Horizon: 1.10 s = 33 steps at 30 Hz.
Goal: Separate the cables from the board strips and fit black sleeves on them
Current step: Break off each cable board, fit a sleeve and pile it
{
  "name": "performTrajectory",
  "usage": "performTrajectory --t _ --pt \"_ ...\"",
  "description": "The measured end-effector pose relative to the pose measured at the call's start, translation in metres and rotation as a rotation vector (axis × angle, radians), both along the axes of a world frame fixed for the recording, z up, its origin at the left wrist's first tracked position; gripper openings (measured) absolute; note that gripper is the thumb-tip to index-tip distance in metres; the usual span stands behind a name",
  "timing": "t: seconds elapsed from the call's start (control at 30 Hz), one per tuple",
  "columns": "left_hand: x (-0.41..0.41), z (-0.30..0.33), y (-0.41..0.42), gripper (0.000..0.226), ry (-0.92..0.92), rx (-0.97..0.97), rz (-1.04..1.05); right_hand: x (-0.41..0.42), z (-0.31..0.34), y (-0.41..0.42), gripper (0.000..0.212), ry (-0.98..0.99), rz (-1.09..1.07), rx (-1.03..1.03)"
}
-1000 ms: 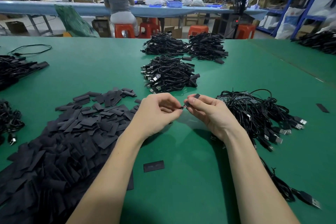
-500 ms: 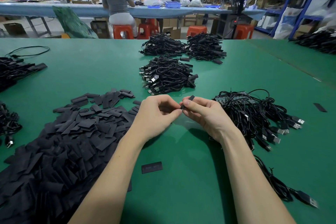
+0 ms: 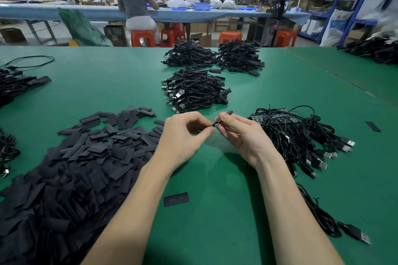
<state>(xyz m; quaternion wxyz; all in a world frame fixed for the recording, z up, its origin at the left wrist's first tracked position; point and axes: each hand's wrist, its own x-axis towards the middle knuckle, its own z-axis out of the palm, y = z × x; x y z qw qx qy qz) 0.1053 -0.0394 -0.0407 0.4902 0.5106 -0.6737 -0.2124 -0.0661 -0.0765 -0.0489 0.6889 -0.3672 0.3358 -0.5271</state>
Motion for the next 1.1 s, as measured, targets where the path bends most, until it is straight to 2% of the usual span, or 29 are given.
performTrajectory --t 0.17,0.33,0.5,0.6,0.9,1.0,1.1 --pt "0.001 0.001 0.0 0.002 0.004 0.019 0.002 0.004 -0.001 0.002 0.018 0.045 0.055 -0.019" --pt "0.005 -0.001 -0.002 0.003 0.031 0.054 0.002 0.008 0.001 0.005 0.015 0.078 0.059 -0.04" --pt "0.003 -0.002 -0.003 0.014 0.291 0.144 -0.012 0.018 0.002 0.008 0.027 0.137 -0.125 -0.181" --pt "0.0 -0.001 -0.004 0.021 0.372 0.187 -0.013 0.023 0.003 0.009 0.023 0.116 -0.184 -0.218" --pt "0.004 -0.001 -0.006 0.022 0.482 0.307 -0.025 0.023 -0.001 0.009 0.028 0.055 -0.127 -0.138" --pt "0.005 -0.002 -0.006 0.023 0.464 0.32 -0.031 0.023 -0.003 0.009 0.034 0.041 -0.121 -0.135" --pt "0.005 -0.005 -0.005 0.024 0.426 0.314 -0.023 0.023 -0.003 0.009 0.03 0.051 -0.118 -0.143"
